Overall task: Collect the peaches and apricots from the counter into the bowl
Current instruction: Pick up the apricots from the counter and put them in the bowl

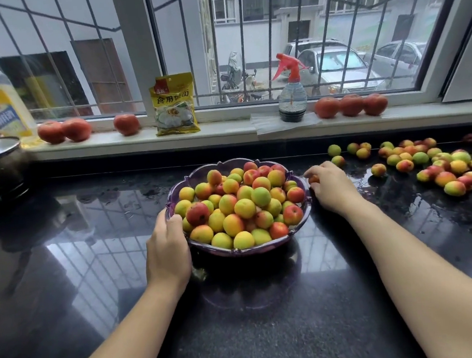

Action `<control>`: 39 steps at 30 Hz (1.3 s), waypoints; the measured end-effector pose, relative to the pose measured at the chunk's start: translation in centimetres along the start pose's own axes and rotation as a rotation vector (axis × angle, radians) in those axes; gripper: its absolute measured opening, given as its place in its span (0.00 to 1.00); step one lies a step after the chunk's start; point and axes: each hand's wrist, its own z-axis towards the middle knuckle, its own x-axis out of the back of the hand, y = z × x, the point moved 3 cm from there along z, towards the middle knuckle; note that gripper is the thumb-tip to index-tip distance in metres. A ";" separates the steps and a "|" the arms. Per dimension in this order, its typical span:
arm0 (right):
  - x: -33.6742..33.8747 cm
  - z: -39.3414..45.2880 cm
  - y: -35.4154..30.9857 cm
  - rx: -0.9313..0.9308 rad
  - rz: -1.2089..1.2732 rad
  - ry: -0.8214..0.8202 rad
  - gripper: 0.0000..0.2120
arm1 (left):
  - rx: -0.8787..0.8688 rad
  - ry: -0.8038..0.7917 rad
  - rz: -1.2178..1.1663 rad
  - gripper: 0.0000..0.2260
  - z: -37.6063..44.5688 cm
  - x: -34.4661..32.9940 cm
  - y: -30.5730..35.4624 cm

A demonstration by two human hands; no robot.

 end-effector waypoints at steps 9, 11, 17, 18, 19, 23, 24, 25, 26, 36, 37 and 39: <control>9.3 -3.2 -8.8 0.241 0.530 -0.505 0.11 | 0.004 0.008 -0.009 0.19 0.0 0.1 0.0; 9.4 -4.0 -9.8 0.293 0.382 -0.601 0.10 | 0.001 0.013 -0.013 0.18 0.0 0.1 0.0; 11.0 -2.9 -8.7 0.220 0.444 -0.318 0.04 | -0.045 0.055 0.064 0.32 -0.2 0.1 0.6; 11.3 -2.4 -8.0 0.176 0.487 -0.246 0.03 | -0.067 0.054 0.085 0.33 -0.3 0.1 0.8; 11.4 -2.0 -7.2 0.136 0.499 -0.192 0.02 | -0.086 0.056 0.105 0.33 -0.5 0.0 0.9; 9.7 0.1 -2.7 -0.082 0.362 -0.059 0.04 | -0.121 0.070 0.158 0.34 -2.3 -0.8 1.5; 9.2 0.6 -1.2 -0.167 0.312 -0.020 0.06 | -0.113 0.090 0.123 0.33 -2.8 -1.1 1.5; 8.6 0.9 0.2 -0.247 0.232 0.027 0.10 | -0.106 0.131 0.077 0.32 -3.2 -1.3 1.4; 8.0 0.9 1.7 -0.319 0.136 0.065 0.15 | -0.094 0.194 0.024 0.30 -3.4 -1.3 1.3; 2.9 -0.7 7.1 -0.442 -0.146 -0.029 0.23 | 0.032 0.231 -0.109 0.26 -2.2 -1.7 0.9; 3.0 -0.7 6.6 -0.407 -0.164 0.023 0.21 | 0.041 0.225 -0.119 0.25 -2.2 -1.7 1.0; 3.5 -0.9 5.4 -0.320 -0.177 0.237 0.17 | 0.052 0.213 -0.135 0.24 -2.3 -1.7 1.0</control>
